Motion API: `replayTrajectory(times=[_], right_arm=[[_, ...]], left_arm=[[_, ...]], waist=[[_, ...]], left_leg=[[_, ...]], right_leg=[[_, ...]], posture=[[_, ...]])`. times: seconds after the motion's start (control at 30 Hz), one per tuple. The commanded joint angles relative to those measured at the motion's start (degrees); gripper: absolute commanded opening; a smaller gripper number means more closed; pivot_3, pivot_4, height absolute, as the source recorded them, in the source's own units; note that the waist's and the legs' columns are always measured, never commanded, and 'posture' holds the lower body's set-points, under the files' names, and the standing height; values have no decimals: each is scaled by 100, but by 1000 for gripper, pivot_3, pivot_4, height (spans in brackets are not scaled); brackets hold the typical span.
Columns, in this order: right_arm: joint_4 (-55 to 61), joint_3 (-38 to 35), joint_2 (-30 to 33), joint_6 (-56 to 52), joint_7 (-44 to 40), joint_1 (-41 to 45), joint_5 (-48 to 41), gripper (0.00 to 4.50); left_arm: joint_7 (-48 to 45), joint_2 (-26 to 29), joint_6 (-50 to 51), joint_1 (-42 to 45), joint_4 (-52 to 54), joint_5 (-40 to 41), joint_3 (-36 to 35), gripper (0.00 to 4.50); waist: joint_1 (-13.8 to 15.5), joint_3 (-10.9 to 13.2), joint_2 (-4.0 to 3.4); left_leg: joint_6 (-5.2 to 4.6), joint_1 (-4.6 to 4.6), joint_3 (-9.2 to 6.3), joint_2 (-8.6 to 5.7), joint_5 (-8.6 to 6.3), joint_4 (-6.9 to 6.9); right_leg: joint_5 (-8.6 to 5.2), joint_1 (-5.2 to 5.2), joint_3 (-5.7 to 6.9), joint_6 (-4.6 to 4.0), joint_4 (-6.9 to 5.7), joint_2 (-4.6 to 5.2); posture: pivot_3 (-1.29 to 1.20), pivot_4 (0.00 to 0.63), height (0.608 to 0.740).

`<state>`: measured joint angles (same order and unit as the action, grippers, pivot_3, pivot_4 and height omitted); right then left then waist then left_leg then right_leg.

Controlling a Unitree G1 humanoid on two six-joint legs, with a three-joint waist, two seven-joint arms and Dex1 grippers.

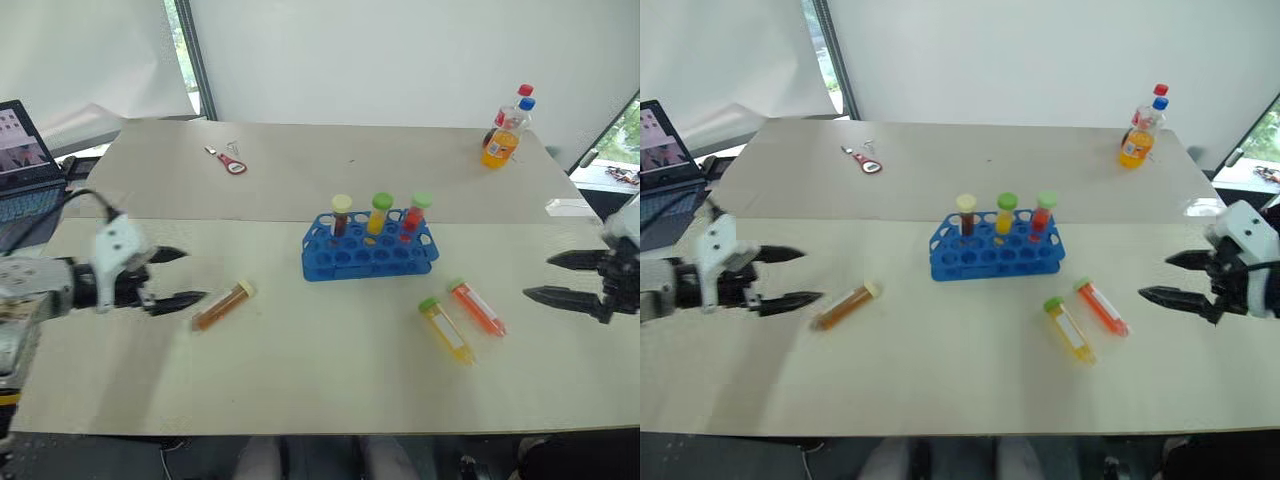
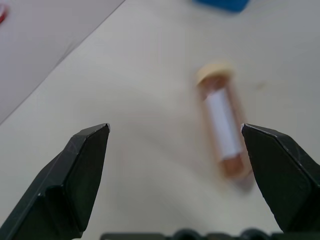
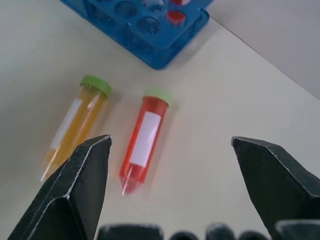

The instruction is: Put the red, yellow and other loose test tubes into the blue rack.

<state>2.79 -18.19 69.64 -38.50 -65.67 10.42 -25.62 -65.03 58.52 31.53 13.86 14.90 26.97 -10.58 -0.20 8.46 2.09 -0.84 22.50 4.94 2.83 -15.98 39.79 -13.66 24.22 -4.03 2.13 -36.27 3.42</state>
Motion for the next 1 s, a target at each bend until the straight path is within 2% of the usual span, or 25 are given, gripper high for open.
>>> replayTrajectory(times=[0.03,0.23,0.37,0.6,0.83,1.0], right_arm=[[121,609,103,-821,355,590,114,4270],[20,1998,8,-2374,496,1775,224,4270],[-433,2618,-324,-2752,610,2472,429,4270],[-1728,3892,-834,-2136,261,3396,1267,4270],[-2510,4447,-1144,-1673,-254,3808,1822,4270],[-2652,4526,-1285,-1557,-461,3873,2044,2795]], left_arm=[[-93,-170,517,538,849,593,471,4492],[-171,-684,716,1366,1294,799,1333,4492],[-224,-916,593,1546,1404,733,1652,4492],[-140,-1202,320,1517,1518,488,1999,4492],[-22,-1307,173,1306,1672,353,2113,4492],[39,-1384,141,1193,1749,295,2150,4500]], waist=[[0,0,0],[-30,0,-2],[-51,0,-1],[-41,0,-2],[-36,0,-2],[-36,0,-2]], left_leg=[[0,0,-2,0,0,0],[-1,8,-8,-3,0,0],[-2,14,-11,-4,0,3],[-3,22,-15,-7,0,8],[-3,33,-17,-8,1,10],[-3,33,-19,-8,1,12]], right_leg=[[0,0,0,0,-1,-1],[0,6,-2,-1,3,-6],[0,8,-2,-1,8,-7],[0,11,0,0,9,-7],[1,18,2,1,10,-6],[1,18,2,1,8,-6]], posture=[[0,150,740],[0,150,740],[0,150,740],[0,150,740],[0,150,740],[0,150,740]])
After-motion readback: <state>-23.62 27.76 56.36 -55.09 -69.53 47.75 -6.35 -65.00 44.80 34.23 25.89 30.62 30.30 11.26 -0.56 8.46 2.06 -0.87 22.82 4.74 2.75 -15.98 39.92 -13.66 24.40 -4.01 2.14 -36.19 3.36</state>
